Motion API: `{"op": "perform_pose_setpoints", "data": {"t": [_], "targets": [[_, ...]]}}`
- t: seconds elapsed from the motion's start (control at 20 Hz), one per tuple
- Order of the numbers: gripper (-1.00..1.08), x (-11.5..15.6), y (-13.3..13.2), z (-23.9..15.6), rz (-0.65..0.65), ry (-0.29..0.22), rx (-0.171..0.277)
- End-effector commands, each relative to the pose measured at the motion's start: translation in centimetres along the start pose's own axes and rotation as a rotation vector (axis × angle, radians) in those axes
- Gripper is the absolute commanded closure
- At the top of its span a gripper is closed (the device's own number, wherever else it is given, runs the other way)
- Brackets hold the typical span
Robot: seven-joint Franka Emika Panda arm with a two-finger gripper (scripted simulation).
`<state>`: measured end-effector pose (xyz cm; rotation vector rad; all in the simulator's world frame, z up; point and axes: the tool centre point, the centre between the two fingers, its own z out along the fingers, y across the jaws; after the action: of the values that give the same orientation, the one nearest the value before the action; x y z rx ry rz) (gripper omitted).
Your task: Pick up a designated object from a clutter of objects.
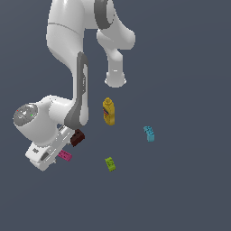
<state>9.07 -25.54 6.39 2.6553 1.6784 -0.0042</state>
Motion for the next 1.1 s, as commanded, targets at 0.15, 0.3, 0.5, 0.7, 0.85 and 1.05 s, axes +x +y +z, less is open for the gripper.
{"op": "perform_pose_setpoints", "data": {"t": [0.15,0.3,0.5,0.7,0.85,1.05], "targets": [[-0.92,-0.1,0.0,0.2,-0.005,0.001,0.000],[-0.92,-0.1,0.0,0.8,-0.006,0.001,0.000],[-0.92,-0.1,0.0,2.7,-0.008,0.002,-0.001],[-0.92,-0.1,-0.1,4.6,-0.010,0.002,-0.001],[-0.92,-0.1,0.0,5.2,-0.010,0.002,-0.001],[1.08,-0.1,0.1,5.2,-0.010,0.002,-0.001]]}}
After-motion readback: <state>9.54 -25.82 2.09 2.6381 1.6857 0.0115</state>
